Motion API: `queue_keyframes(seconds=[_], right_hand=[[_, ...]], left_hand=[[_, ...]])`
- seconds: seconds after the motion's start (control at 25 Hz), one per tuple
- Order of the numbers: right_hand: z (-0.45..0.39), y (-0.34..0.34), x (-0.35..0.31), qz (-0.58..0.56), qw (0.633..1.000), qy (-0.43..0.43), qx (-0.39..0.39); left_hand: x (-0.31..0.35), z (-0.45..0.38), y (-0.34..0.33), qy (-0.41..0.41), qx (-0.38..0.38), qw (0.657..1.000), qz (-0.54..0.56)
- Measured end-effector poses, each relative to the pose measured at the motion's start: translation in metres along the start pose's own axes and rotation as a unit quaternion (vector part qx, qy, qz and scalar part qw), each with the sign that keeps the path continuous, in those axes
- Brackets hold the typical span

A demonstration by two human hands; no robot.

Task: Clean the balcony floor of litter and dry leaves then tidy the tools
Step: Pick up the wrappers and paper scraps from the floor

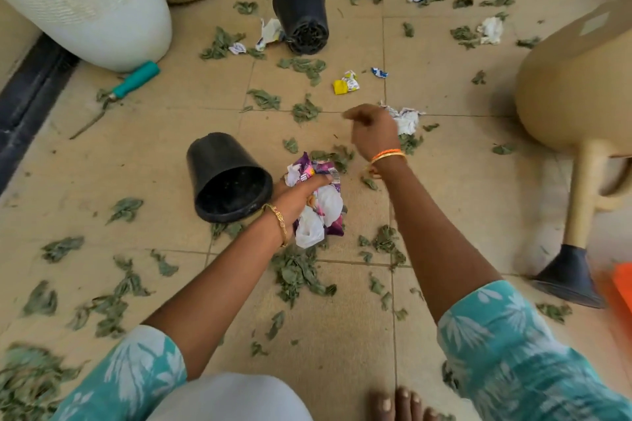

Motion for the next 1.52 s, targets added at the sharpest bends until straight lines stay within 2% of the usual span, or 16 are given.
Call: queue_keyframes(seconds=[0.08,0.24,0.32,0.44,0.52,0.6,0.64,0.72,0.76,0.92,1.08,1.16,1.24,1.32,1.44,1.52], right_hand=[[-0.028,0.029,0.025,0.152,0.987,0.034,0.046],[-0.058,0.029,0.045,0.414,0.899,0.131,-0.055],[-0.058,0.017,0.049,0.454,0.876,0.151,-0.060],[-0.057,0.006,0.058,0.463,0.868,0.180,-0.010],[-0.057,0.009,0.055,0.381,0.907,0.174,0.041],[-0.059,0.024,0.044,0.133,0.981,0.096,0.105],[-0.059,0.036,0.037,-0.031,0.992,0.020,0.119],[-0.052,0.058,0.032,-0.259,0.952,-0.115,0.114],[-0.045,0.066,0.031,-0.292,0.938,-0.153,0.103],[-0.004,0.058,0.034,-0.188,0.970,-0.153,0.022],[0.017,0.046,0.034,-0.117,0.984,-0.115,-0.062],[0.001,0.052,0.038,-0.073,0.991,-0.114,-0.026],[-0.032,0.057,0.040,0.042,0.996,-0.059,0.059],[-0.071,0.052,0.043,0.172,0.983,-0.008,0.069],[-0.100,0.024,0.053,0.387,0.922,0.014,-0.022],[-0.097,0.008,0.058,0.436,0.899,0.034,-0.023]], left_hand=[[0.004,-0.001,-0.009,-0.002,-0.022,1.000,-0.011],[0.023,-0.008,-0.029,-0.023,-0.051,0.996,-0.064],[0.036,-0.018,-0.036,-0.035,-0.063,0.994,-0.083],[0.050,-0.037,-0.042,-0.035,-0.058,0.992,-0.107],[0.054,-0.045,-0.043,-0.027,-0.054,0.991,-0.122],[0.055,-0.045,-0.045,-0.016,-0.062,0.989,-0.136],[0.055,-0.045,-0.047,-0.024,-0.056,0.987,-0.150],[0.059,-0.037,-0.052,-0.051,-0.057,0.980,-0.183],[0.061,-0.032,-0.055,-0.060,-0.069,0.978,-0.190],[0.057,-0.020,-0.068,-0.042,-0.102,0.978,-0.179],[0.041,-0.032,-0.071,-0.010,-0.052,0.988,-0.147],[0.039,-0.039,-0.068,0.001,-0.024,0.992,-0.124],[0.041,-0.042,-0.067,0.019,-0.012,0.995,-0.101],[0.047,-0.040,-0.068,0.029,-0.021,0.997,-0.074],[0.049,-0.040,-0.069,0.037,-0.019,0.996,-0.082],[0.049,-0.043,-0.069,0.040,-0.026,0.995,-0.087]])
Point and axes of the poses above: each hand's wrist, its own z-axis away from the middle knuckle, its own y-axis out of the back of the hand, x = y × z, the point moved 2 cm from there along -z, towards the middle knuckle, and after that the axes turned 15 degrees about x, right-handed, at the moved point
